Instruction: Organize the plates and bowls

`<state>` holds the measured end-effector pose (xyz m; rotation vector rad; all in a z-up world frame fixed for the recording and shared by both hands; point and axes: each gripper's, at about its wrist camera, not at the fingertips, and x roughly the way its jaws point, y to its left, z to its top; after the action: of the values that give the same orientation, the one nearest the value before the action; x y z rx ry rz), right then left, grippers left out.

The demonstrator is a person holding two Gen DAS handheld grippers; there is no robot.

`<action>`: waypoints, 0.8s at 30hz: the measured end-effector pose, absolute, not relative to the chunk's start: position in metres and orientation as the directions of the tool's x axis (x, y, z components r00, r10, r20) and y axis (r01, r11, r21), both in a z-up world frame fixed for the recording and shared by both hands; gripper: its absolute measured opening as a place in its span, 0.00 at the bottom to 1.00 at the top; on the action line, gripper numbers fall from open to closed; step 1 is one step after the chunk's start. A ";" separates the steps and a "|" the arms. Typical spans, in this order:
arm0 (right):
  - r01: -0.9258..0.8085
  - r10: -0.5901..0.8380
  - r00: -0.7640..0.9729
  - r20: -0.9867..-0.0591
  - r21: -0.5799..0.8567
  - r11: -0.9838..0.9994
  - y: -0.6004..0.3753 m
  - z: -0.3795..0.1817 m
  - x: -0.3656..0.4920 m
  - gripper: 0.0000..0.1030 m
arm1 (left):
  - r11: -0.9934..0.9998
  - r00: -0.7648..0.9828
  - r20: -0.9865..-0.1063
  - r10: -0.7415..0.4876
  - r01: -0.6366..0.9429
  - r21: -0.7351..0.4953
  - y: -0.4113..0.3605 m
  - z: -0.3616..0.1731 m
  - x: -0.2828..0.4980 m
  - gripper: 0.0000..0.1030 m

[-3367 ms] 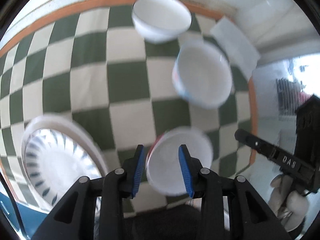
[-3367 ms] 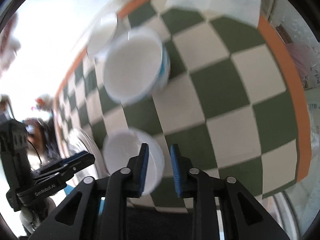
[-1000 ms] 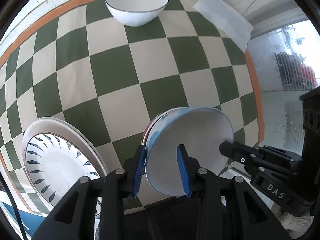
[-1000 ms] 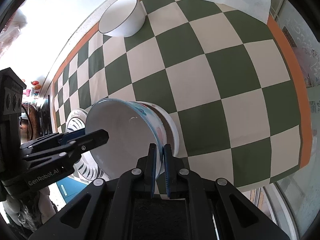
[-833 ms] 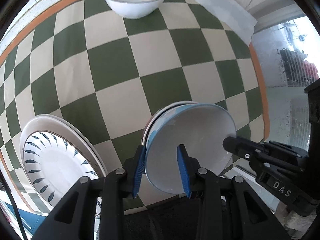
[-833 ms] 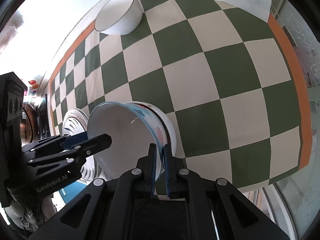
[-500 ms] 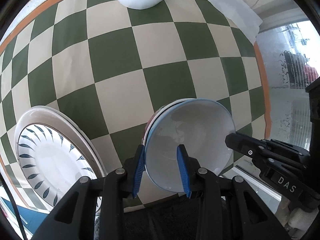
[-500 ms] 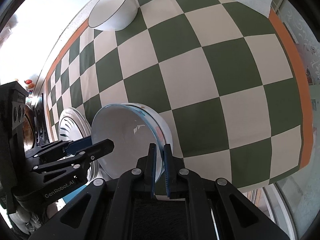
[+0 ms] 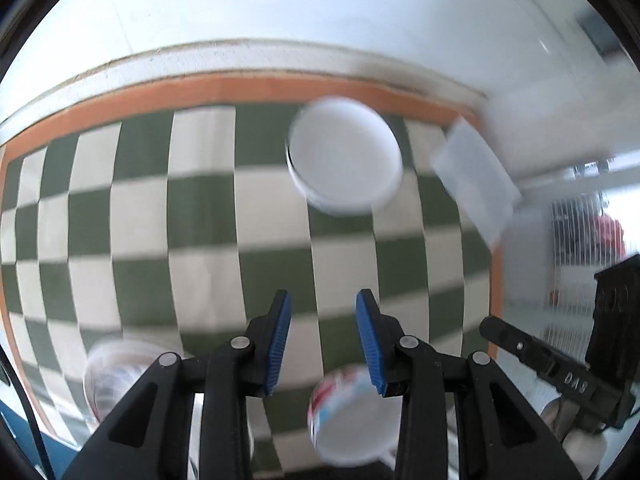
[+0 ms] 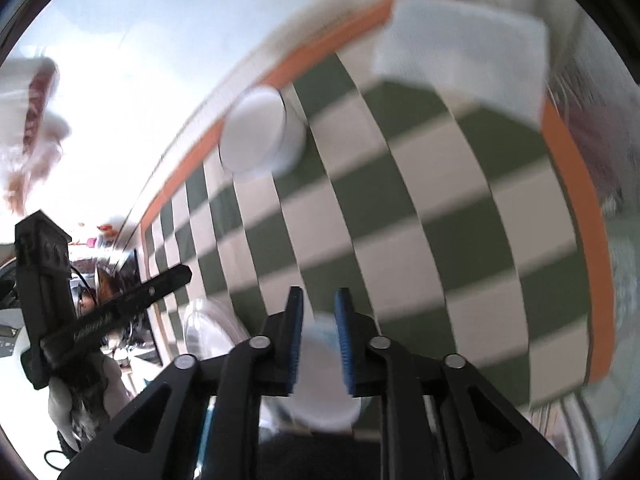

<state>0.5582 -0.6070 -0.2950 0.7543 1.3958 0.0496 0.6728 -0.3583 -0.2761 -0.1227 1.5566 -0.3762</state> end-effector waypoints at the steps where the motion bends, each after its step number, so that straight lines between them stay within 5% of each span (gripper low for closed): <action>1: 0.386 0.448 0.221 -0.866 0.499 0.776 -0.608 -0.298 0.576 0.22 | 0.942 -0.033 -0.951 -0.306 0.133 -0.308 -0.360 -0.285 0.691 0.30; 14: 0.331 0.454 0.134 -0.881 0.471 0.818 -0.584 -0.371 0.732 0.22 | 0.947 -0.142 -0.938 -0.316 0.019 -0.321 -0.363 -0.367 0.782 0.29; 19: 0.318 0.419 0.097 -0.903 0.427 0.846 -0.577 -0.385 0.755 0.23 | 0.945 -0.133 -0.937 -0.324 -0.005 -0.326 -0.355 -0.373 0.784 0.15; 24: 0.284 0.348 0.078 -0.934 0.356 0.891 -0.568 -0.389 0.766 0.11 | 0.947 -0.129 -0.938 -0.320 -0.005 -0.323 -0.354 -0.373 0.784 0.15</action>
<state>0.7664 -0.5685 -0.3885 0.5192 1.5136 0.0517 0.7837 -0.3542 -0.3731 -0.2490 1.6837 -0.2754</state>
